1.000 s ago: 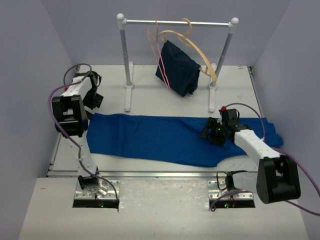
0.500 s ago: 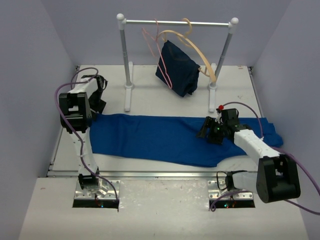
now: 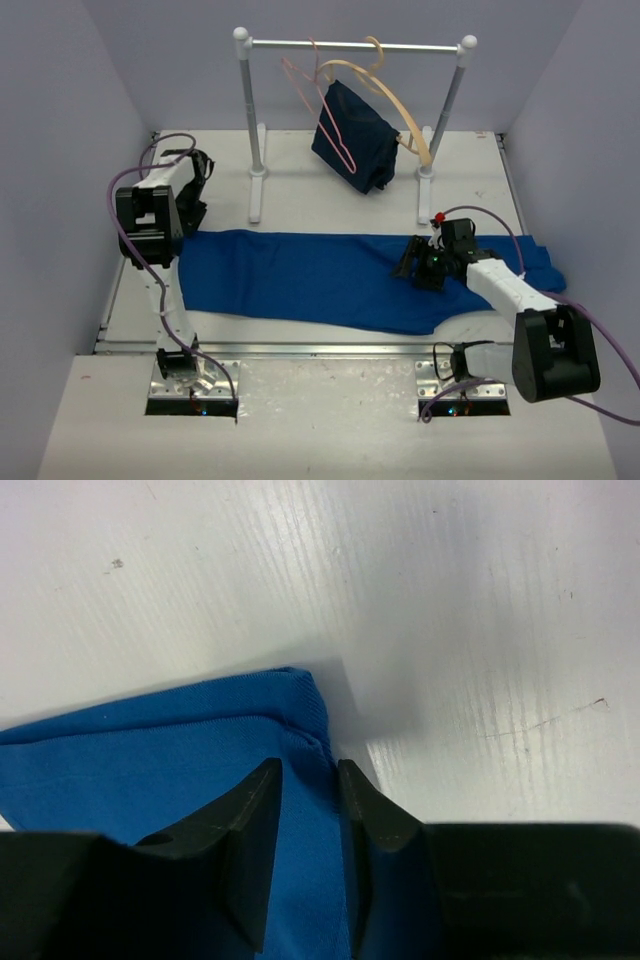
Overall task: Place the trousers on the hanger
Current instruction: Flatten out the trousers at the center of the board.
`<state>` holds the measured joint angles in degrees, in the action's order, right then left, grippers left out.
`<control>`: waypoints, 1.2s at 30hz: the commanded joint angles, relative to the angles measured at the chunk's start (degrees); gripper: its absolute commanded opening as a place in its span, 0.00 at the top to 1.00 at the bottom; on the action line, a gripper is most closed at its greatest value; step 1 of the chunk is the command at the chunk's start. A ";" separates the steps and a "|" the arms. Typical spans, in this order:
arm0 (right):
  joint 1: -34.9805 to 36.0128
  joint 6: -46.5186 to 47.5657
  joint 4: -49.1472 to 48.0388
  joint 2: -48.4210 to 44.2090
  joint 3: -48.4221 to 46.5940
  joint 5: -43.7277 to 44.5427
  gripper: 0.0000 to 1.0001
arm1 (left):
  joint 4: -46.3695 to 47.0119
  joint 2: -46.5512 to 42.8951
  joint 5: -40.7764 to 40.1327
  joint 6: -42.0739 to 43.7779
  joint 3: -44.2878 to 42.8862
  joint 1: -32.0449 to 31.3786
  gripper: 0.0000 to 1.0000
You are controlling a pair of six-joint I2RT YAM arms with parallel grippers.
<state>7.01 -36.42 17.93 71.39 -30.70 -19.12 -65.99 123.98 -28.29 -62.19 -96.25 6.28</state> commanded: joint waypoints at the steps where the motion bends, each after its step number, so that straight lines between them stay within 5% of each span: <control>1: 0.78 0.67 -2.40 0.39 -0.15 -1.36 0.29 | -1.03 -4.86 -3.27 0.19 -0.51 -0.15 0.72; 17: 1.34 0.83 -3.35 0.59 0.29 -2.51 0.29 | 3.24 -3.83 -2.73 2.77 2.47 -0.04 0.71; 20: 1.34 0.83 -3.51 0.68 0.45 -2.68 0.29 | 3.82 -3.66 -2.41 3.10 2.05 0.04 0.55; 23: 1.49 0.83 -3.61 0.68 0.46 -2.77 0.29 | 4.11 -3.82 -1.98 3.47 1.53 -0.03 0.50; 30: 1.60 0.83 -3.84 0.68 0.64 -2.89 0.29 | 6.64 -4.43 -0.98 3.86 2.85 0.19 0.52; 36: 1.73 0.88 -3.87 0.62 0.78 -2.73 0.29 | 6.60 -2.57 -0.51 3.27 3.48 0.22 0.66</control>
<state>8.19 -36.18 15.63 72.07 -29.98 -21.26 -60.45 121.60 -29.16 -58.65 -93.65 6.33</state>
